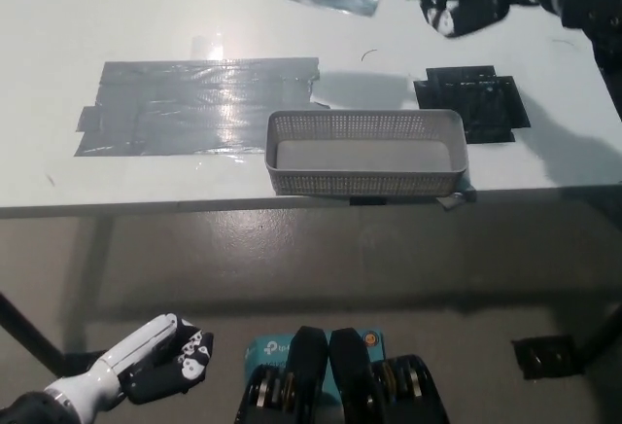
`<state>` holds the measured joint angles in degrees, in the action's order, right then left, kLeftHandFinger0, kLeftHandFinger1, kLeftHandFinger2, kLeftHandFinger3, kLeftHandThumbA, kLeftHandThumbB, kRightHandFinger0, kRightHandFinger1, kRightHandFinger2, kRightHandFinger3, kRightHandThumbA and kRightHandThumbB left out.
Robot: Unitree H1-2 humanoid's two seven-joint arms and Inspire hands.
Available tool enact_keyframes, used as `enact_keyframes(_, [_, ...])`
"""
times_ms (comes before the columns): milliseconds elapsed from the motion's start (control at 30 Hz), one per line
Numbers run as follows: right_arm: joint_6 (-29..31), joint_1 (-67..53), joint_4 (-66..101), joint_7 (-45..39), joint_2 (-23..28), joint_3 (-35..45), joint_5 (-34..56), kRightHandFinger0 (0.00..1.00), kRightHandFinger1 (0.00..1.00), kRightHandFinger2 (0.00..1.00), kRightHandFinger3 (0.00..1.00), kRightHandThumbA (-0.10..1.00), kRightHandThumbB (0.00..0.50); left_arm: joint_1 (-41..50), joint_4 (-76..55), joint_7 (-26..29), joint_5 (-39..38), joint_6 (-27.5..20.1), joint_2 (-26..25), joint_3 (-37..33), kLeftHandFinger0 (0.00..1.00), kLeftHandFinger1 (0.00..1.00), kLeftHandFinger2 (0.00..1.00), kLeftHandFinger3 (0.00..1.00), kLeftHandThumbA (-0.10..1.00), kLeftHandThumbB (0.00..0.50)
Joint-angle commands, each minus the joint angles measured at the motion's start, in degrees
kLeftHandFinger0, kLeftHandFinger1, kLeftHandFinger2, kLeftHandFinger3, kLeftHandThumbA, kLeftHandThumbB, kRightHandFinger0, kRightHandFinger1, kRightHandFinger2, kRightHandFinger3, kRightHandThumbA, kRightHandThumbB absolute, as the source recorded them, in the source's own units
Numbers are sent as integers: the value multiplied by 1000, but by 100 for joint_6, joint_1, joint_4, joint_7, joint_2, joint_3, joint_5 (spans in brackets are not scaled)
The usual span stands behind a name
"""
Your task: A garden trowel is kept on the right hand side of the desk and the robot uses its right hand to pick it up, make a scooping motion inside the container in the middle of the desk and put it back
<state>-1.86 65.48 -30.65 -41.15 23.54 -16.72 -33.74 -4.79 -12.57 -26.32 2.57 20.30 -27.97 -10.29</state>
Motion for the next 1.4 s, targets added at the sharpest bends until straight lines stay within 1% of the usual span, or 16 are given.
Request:
enact_keyframes(0, [87,60,9,349,349,285,339,0,300,379,38,-100,283,70,-215,63,-32,-95,-86,155,0,56,164,247,52,500])
enact_keyframes(33, [101,11,-3,428,373,307,326,3,329,415,54,-100,299,97,-258,73,-35,-36,-82,183,0,61,167,248,22,500])
enact_keyframes(67, [96,-57,-28,485,393,370,370,0,368,502,100,-100,277,134,-303,72,-65,9,-85,229,0,69,172,248,2,500])
enact_keyframes(133, [74,-177,-24,553,435,476,438,0,388,544,123,-100,269,163,-369,58,-55,149,-91,260,0,90,194,261,-3,500])
enact_keyframes(167, [30,-382,-57,682,536,634,490,88,465,585,95,-100,303,184,-377,49,-87,129,-78,289,0,96,204,265,-21,500])
enact_keyframes(233, [-28,-488,-106,694,604,742,558,39,422,544,86,-100,308,205,-367,51,-130,121,-28,321,0,88,205,257,-25,500])
enact_keyframes(267, [106,-556,-177,773,634,830,647,7,399,533,86,-100,358,220,-361,57,-152,101,-11,347,0,83,196,250,-36,500])
enact_keyframes(500, [-21,-885,-449,1062,808,1077,676,0,224,368,7,-100,193,237,-322,21,-62,47,-67,305,0,102,212,251,3,500])
enact_keyframes(567, [-167,-954,-330,1117,801,1061,619,0,233,394,39,-100,169,220,-318,28,-68,49,-69,322,5,110,214,249,-12,500])
enact_keyframes(667, [-29,-1033,-440,1224,777,940,546,0,315,487,103,-100,174,180,-306,16,-54,52,-100,326,11,122,228,246,-17,500])
enact_keyframes(800, [286,-1197,-627,1211,755,658,472,0,309,466,116,-100,138,164,-334,-7,-27,57,-130,298,0,111,217,234,0,500])
enact_keyframes(867, [396,-1188,-771,1271,658,504,431,0,261,382,54,-100,172,151,-349,5,-31,73,-154,338,0,113,207,225,33,500])
enact_keyframes(933, [511,-1235,-926,1310,601,321,385,0,272,401,61,-100,170,142,-377,0,8,118,-172,314,0,110,205,230,54,500])
enact_keyframes(1033, [562,-1249,-1117,1377,519,134,361,0,352,510,147,-100,163,142,-437,-5,18,190,-188,309,0,109,212,236,52,500])
enact_keyframes(1233, [597,-991,-2240,1838,301,6,392,0,346,475,200,-100,106,349,-494,-1,-164,40,-153,447,0,91,182,206,36,500])
enact_keyframes(1367, [615,-845,-2692,2084,292,-53,377,38,496,641,372,-100,81,436,-518,-18,-188,-19,-144,494,0,85,174,206,39,500])
